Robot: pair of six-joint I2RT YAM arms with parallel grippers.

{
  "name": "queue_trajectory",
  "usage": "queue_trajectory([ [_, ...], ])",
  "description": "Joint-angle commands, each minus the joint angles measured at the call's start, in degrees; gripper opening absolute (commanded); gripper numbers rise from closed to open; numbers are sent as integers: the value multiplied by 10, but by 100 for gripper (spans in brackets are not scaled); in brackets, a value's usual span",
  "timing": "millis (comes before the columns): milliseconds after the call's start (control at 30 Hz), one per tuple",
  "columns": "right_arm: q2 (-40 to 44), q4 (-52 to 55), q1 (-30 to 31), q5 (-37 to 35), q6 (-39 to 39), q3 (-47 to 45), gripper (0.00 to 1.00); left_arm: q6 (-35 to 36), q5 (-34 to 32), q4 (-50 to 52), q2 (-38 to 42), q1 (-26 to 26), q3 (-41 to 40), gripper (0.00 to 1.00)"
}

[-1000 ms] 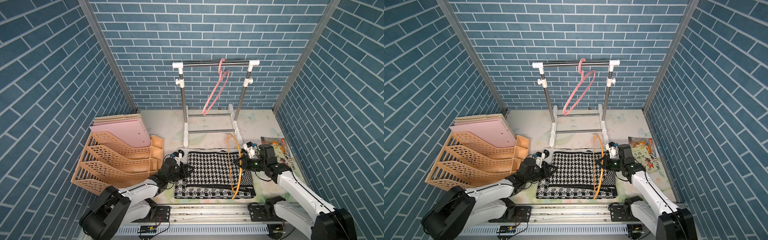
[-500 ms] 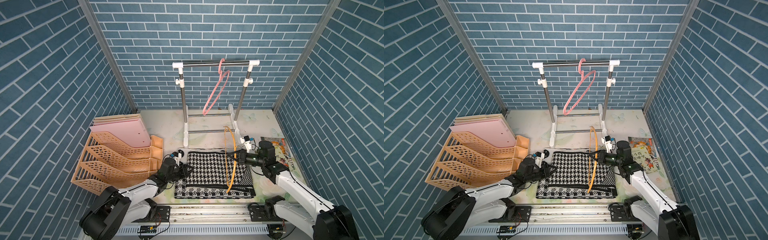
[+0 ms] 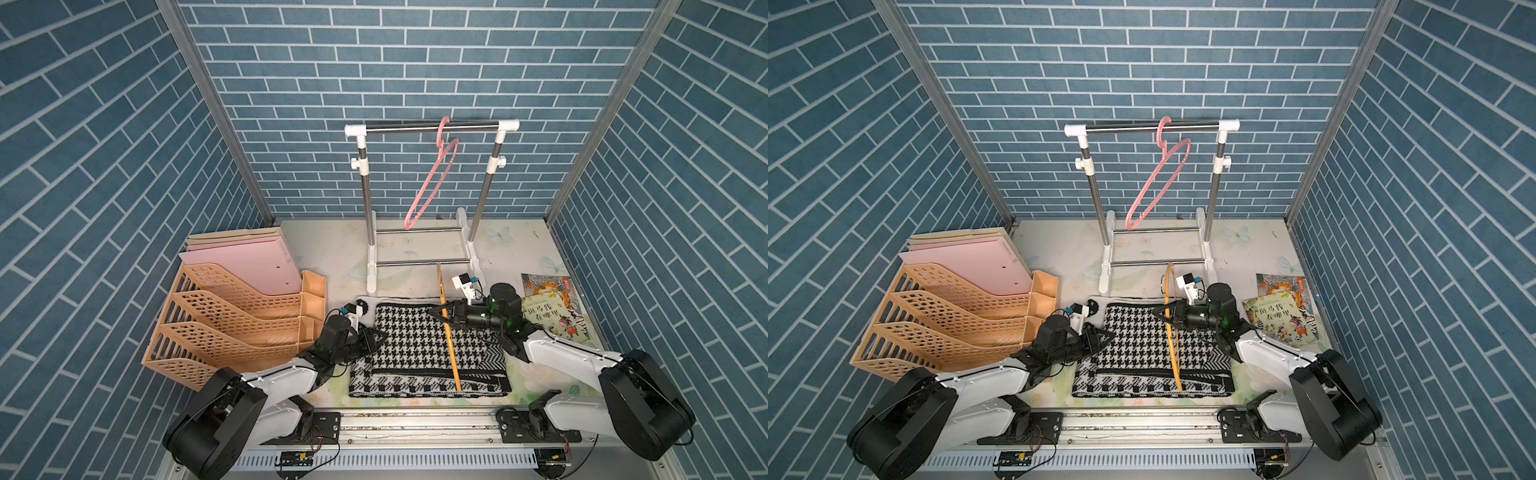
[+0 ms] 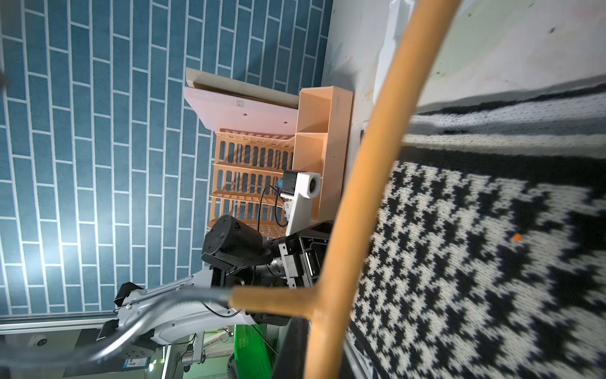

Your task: Hang the scarf on the hanger

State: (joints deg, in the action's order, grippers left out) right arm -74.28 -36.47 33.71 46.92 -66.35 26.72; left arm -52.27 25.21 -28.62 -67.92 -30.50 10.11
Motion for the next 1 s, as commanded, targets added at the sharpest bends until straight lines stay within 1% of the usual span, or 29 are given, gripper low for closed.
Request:
queue_trajectory([
  [0,-24,-89,19,1,-19,23,0,-6,12,-30,-7,8,-12,44],
  [233,-106,-258,62,-4,-100,44,0,-10,24,-39,-12,15,-13,42],
  [367,-160,-323,67,-15,-125,48,0,-12,30,-45,-18,19,-11,40],
  [400,-177,-359,67,-17,-138,44,0,-13,33,-47,-20,20,-10,40],
  [533,-230,-466,64,-22,-177,5,0,-20,38,-56,-21,20,-13,38],
  [733,-289,-582,58,-38,-205,-74,0,-32,45,-82,-31,20,-16,33],
  [800,-301,-613,56,-41,-214,-92,0,-39,48,-93,-36,20,-17,31],
  [967,-319,-641,54,-50,-218,-119,0,-63,67,-129,-43,20,-20,27],
])
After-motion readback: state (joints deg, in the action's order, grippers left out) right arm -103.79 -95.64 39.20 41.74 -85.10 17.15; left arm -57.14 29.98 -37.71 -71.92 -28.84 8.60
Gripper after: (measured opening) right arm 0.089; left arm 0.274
